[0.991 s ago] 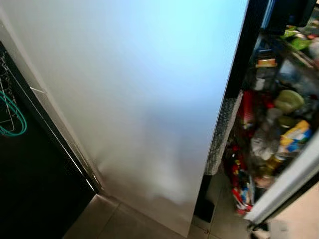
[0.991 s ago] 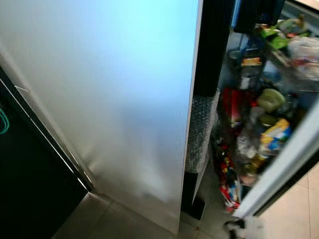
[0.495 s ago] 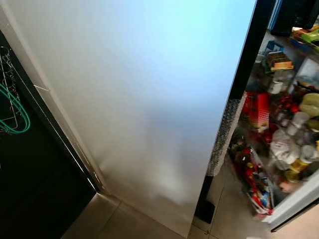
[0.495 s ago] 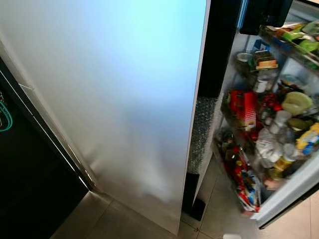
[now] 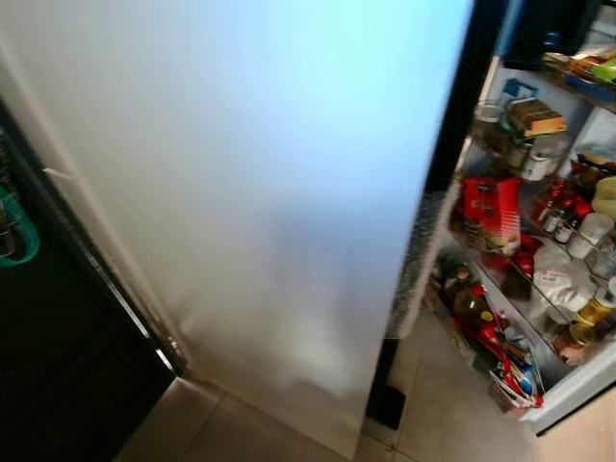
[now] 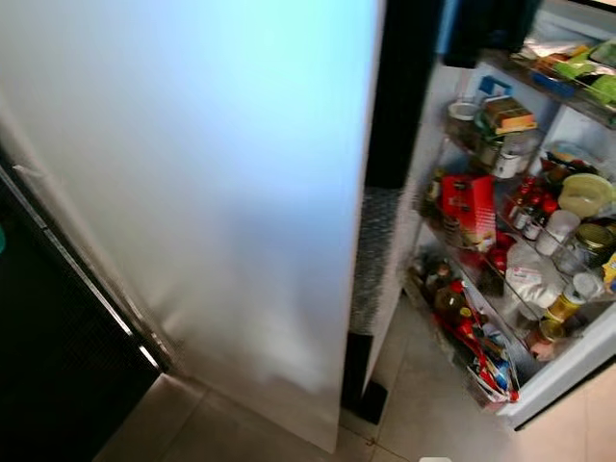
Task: Restocking fridge
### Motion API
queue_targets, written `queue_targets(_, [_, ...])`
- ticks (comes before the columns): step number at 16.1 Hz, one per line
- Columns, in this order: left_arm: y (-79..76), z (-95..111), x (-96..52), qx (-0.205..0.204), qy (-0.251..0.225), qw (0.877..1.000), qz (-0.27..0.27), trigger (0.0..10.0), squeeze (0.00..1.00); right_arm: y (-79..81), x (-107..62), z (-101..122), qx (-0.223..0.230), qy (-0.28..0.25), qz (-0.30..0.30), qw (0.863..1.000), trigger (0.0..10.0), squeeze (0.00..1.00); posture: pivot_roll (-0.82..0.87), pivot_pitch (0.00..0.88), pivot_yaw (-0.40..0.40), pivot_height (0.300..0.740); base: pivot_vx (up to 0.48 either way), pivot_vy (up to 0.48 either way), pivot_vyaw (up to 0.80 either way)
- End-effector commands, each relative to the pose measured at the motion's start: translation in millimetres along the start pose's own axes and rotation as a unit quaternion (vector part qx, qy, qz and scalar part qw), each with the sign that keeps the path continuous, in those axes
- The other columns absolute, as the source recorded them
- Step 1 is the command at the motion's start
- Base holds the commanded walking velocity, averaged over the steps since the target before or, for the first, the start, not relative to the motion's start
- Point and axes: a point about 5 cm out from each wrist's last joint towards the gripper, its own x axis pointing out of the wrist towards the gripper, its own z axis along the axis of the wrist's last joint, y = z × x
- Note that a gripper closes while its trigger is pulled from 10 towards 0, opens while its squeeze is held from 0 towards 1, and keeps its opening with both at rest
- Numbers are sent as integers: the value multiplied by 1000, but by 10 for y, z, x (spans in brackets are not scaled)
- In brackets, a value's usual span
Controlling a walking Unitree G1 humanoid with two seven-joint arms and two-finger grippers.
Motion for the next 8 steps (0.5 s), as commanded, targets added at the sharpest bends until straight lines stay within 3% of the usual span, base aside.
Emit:
queue_targets(1, [3, -22, -4, 8, 5, 1000, -3, 10000, 0, -29, -4, -29, 8, 8, -8, 1000, 10000, 0, -85, 0, 37, 740, 0, -244, 0])
queue_targets(6, [-20, -13, 1, 13, 6, 1000, -8, 10000, 0, -27, 4, 4, 1, 12, -3, 1000, 10000, 0, -85, 0, 38, 740, 0, 0, 0])
queue_targets(8, [-27, 11, 7, 16, 4, 1000, -10, 10000, 0, -20, 13, 52, 2, 8, -3, 1000, 10000, 0, -95, 0, 44, 740, 0, -240, 0])
